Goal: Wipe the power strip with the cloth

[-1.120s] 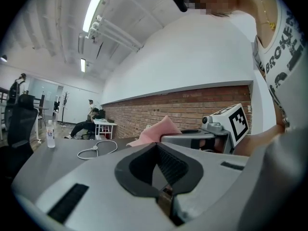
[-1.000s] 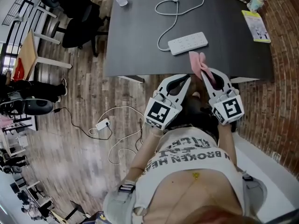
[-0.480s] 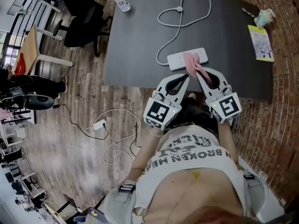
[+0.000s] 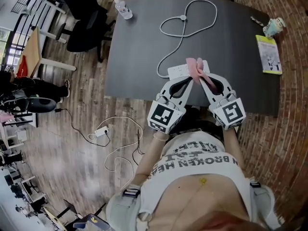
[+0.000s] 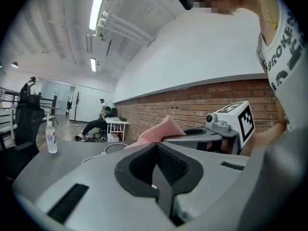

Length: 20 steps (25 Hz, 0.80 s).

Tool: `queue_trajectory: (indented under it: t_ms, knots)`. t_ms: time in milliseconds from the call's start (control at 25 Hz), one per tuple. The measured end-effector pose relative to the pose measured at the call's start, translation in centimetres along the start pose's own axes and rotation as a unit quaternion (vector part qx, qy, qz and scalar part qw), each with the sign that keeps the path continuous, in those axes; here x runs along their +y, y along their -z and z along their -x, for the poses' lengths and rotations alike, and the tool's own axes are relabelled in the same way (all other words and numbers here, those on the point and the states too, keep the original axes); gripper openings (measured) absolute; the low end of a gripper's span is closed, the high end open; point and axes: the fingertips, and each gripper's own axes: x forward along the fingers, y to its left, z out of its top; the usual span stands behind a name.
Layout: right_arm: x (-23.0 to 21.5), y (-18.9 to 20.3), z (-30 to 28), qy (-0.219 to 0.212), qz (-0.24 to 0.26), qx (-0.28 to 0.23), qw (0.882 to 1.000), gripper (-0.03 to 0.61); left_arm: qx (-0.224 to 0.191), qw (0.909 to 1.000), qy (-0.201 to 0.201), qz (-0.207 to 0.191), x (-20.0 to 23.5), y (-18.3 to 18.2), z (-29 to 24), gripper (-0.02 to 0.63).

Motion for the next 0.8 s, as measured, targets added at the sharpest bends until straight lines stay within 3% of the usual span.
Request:
queue_trajectory:
  t_ms: [440,800]
  knots:
    - [0.4,-1.1,-4.8,0.040,-0.004,0.000,0.999,0.017,-0.003,0.9983,0.057,-0.008,4.0,-0.9,0.4,0.008]
    - [2.4,0.3,-8.2,0.065,-0.013,0.004,0.998,0.017,0.003,0.9979,0.064,-0.015,8.1,1.3,2.6,0.008]
